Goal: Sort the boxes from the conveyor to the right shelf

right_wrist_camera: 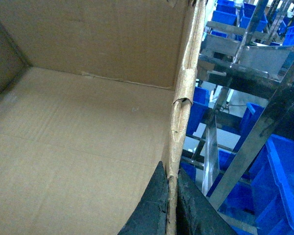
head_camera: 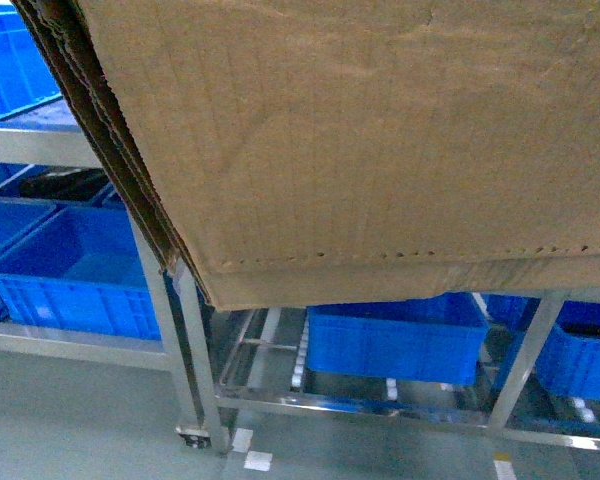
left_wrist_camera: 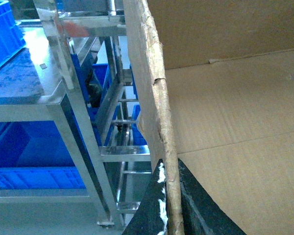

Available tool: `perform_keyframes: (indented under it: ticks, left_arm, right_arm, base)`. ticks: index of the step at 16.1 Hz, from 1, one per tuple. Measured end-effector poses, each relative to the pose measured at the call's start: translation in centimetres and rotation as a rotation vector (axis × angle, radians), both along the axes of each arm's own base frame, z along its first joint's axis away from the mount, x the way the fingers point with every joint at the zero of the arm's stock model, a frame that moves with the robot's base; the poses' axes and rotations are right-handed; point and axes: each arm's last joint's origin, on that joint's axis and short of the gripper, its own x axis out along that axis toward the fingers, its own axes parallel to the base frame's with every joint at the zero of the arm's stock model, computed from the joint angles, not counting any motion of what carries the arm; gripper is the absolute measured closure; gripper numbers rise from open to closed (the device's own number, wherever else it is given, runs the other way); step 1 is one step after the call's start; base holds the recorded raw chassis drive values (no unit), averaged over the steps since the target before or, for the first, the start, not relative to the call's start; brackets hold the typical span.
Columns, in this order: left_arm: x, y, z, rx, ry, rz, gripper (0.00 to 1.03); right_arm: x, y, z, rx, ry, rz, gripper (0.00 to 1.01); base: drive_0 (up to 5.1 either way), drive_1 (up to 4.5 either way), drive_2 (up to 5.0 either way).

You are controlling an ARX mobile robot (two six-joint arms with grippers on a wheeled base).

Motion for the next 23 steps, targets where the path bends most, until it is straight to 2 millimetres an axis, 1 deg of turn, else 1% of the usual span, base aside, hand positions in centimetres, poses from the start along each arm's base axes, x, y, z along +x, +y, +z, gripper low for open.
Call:
perform_keyframes:
  ticks: [23]
  left_arm:
    - [0.00,0.00,-0.01,0.001,0.001,0.000,1.01]
  right_arm:
    - [0.00,0.00,-0.03,0.000,0.003,0.000,0.99]
  base:
    - [0.0,0.00,0.0]
